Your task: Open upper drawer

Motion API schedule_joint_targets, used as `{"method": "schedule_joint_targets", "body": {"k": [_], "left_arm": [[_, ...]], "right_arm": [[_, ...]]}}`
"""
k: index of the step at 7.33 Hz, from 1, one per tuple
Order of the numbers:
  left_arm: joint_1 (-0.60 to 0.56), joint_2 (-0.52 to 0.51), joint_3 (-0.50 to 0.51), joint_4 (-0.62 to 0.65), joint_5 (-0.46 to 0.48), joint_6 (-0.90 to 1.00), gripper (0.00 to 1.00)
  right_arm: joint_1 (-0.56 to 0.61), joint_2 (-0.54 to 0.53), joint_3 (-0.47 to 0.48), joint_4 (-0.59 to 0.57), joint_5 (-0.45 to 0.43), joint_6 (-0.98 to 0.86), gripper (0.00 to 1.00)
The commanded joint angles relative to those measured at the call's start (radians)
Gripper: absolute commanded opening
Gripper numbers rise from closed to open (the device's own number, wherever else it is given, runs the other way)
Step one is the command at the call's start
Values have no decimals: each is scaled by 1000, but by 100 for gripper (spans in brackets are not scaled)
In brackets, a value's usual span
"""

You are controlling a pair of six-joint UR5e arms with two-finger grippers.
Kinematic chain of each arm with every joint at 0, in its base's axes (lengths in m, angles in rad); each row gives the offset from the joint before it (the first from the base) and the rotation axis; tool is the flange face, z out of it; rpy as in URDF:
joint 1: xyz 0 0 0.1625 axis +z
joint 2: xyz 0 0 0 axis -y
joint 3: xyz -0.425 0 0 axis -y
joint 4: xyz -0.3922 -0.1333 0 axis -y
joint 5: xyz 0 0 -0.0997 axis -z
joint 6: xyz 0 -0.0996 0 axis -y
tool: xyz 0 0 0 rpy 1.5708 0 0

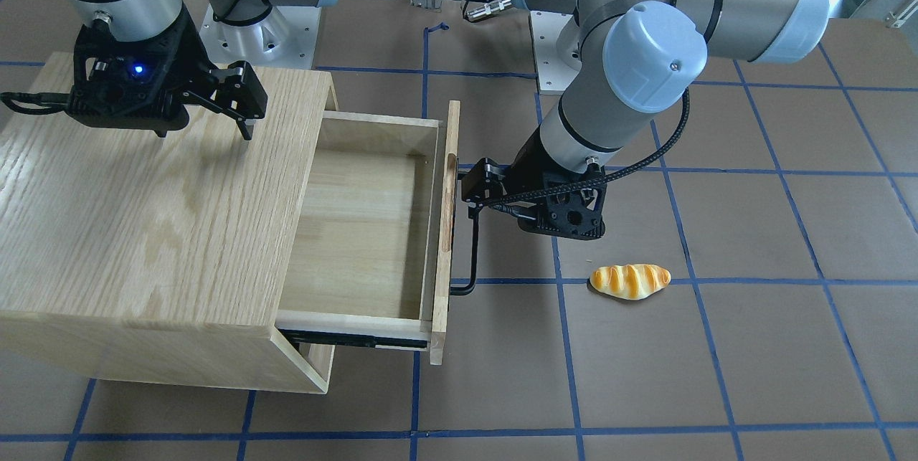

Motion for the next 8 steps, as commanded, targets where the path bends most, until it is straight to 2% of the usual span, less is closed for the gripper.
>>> {"method": "schedule_joint_targets", "body": {"k": [1,5,6,8], "left_arm": [[30,6,-3,-15,1,23,100],[49,24,-1,-33,2,34,100],[52,38,23,-76,31,34,100],[99,93,89,-221,185,47,100]], "right_arm": [[0,0,0,0,0,0,100],[-1,0,0,0,0,0,100],[0,0,0,0,0,0,100],[0,0,0,0,0,-2,100]]}}
